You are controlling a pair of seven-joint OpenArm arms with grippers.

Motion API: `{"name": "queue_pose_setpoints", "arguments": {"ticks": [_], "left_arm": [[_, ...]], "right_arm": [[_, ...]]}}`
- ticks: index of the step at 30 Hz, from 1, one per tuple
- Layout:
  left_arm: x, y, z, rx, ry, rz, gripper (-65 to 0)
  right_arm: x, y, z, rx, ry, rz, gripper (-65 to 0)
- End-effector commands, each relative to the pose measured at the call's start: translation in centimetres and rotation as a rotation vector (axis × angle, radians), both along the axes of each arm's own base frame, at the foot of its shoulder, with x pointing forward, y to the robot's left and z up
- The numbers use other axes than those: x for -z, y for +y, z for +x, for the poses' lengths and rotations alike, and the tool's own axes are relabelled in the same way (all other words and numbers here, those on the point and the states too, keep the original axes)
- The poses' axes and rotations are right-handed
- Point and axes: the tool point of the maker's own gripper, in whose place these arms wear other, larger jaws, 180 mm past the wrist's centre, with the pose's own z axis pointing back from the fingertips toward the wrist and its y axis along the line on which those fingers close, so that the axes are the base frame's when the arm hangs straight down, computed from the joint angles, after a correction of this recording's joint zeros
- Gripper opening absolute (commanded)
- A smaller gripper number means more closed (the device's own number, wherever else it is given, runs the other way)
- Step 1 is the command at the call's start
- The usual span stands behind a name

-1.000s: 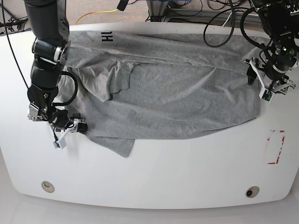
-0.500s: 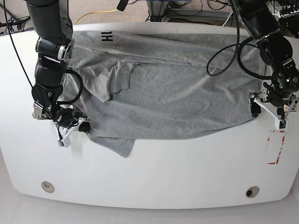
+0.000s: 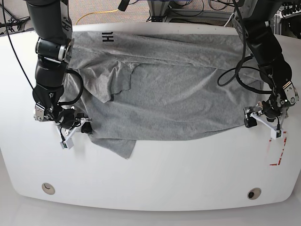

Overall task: Fold the T-shirt properly
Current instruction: 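Move both grippers to the shirt's hem corners and grasp them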

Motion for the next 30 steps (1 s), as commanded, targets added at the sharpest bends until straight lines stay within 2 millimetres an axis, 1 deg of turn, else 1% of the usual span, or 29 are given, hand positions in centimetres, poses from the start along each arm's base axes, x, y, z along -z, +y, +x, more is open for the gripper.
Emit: {"name": "queue_pose_setpoints", "arguments": {"ticks": [1,2,5,6,9,11,12,15,16,18,20,23,26,28,30], "left_arm": [[-1.8,1.8,1.6,-0.036,-0.064,-0.006,-7.8],[-1.7,1.7,2.0,-0.038,-0.071,-0.017,-7.8],[-1.1,1.9,2.3,-0.063,-0.074,-0.035,-7.8],[-0.8,2.1,2.2,-0.081,-0.067,-0.042,-7.8],[0.3,1.9,1.9,-0.088,-0.041,-0.059,-7.8],[0.8,1.8,1.7,-0.088,-0.027,-0.068,-7.9],[1.1,1.8,1.6,-0.089,-0.021,-0.071,-9.3],[1.3,1.8,1.5,-0.089,-0.017,-0.072,-17.5],[1.2,1.8,1.5,-0.090,-0.022,-0.072,-21.1],[1.3,1.7,1.5,-0.091,-0.028,-0.072,-25.8],[1.5,1.7,1.5,-0.093,-0.029,-0.076,-31.9],[2.4,1.6,1.4,-0.101,-0.027,-0.091,-47.4],[2.4,1.3,1.7,-0.090,-0.042,-0.083,-61.2],[2.5,0.5,2.0,-0.057,-0.030,-0.068,-64.4],[2.3,-0.2,2.4,-0.025,-0.030,-0.052,-65.0]], "right_arm": [[-1.1,-0.8,0.7,0.003,-0.029,-0.012,-60.9],[-1.1,-0.8,0.7,0.002,-0.030,-0.013,-60.9],[-1.3,-0.8,0.8,0.001,-0.037,-0.016,-60.9],[-1.5,-0.8,0.9,-0.002,-0.047,-0.023,-60.9],[-1.4,-1.0,0.3,-0.010,-0.054,-0.041,-60.9],[-1.8,-0.9,0.4,-0.017,-0.072,-0.055,-60.9],[-2.0,-0.9,0.5,-0.021,-0.078,-0.058,-60.9],[-1.8,-0.4,0.4,-0.030,-0.065,-0.056,-60.9],[-1.8,-0.4,0.4,-0.030,-0.065,-0.056,-60.9],[-1.8,-0.5,0.3,-0.030,-0.065,-0.058,-60.9],[-1.7,-0.4,0.3,-0.031,-0.063,-0.056,-60.9],[-1.7,-0.3,0.3,-0.031,-0.063,-0.055,-60.9],[-1.7,-0.2,0.3,-0.032,-0.063,-0.053,-60.9],[-1.7,-0.2,0.3,-0.033,-0.062,-0.054,-61.2],[-1.7,-0.2,0.3,-0.033,-0.062,-0.055,-61.5]]}}
